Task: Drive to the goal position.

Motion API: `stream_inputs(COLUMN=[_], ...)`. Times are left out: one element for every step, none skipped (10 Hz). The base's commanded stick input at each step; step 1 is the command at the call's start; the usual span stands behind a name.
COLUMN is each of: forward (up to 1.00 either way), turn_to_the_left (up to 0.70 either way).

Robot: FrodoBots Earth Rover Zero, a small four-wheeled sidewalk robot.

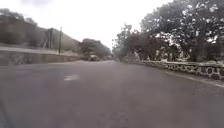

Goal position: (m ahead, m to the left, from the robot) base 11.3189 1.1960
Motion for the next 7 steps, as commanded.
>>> stream_inputs(forward=[0.70,0.70,0.70,0.70,0.70,0.70,0.70], turn_to_the_left=[0.00,0.00,0.00,0.00,0.00,0.00,0.00])
